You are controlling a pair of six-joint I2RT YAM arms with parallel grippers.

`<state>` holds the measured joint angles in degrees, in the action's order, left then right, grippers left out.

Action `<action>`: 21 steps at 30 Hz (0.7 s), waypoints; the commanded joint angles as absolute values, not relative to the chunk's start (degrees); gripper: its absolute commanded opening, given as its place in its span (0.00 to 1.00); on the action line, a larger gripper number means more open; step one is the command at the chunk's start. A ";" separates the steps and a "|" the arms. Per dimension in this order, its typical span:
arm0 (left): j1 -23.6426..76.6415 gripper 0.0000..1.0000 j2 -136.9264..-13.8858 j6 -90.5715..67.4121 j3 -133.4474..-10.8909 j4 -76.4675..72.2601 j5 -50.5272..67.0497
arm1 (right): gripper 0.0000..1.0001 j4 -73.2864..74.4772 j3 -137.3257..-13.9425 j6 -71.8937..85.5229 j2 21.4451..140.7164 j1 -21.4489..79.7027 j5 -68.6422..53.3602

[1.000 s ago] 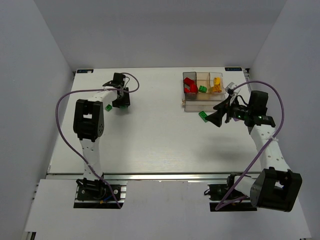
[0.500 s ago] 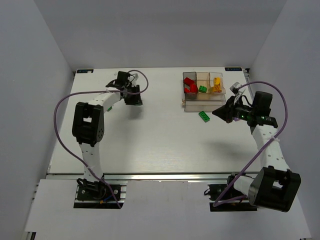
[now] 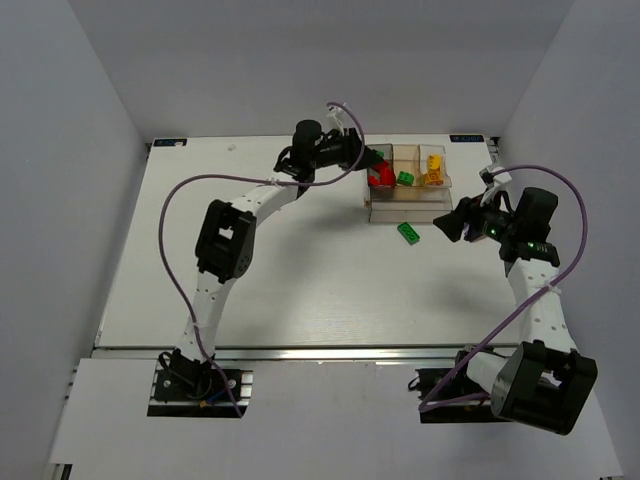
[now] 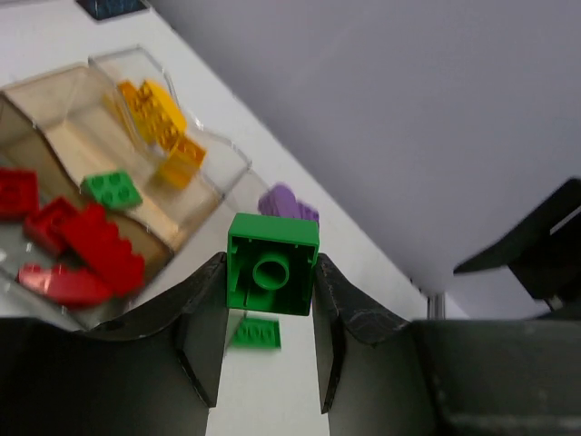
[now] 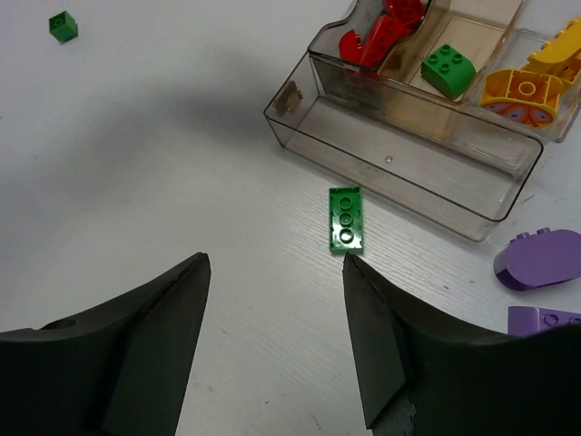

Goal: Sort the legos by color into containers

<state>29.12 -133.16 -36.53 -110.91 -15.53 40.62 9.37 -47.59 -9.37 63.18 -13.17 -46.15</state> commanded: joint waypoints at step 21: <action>36.91 0.00 -156.44 -41.93 -131.92 -38.24 14.08 | 0.67 5.54 -46.14 -7.21 62.31 -17.84 -48.95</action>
<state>36.73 -157.32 -43.90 -129.60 -37.78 18.55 7.57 -46.39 -7.66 63.13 -17.28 -47.16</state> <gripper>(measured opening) 0.474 0.666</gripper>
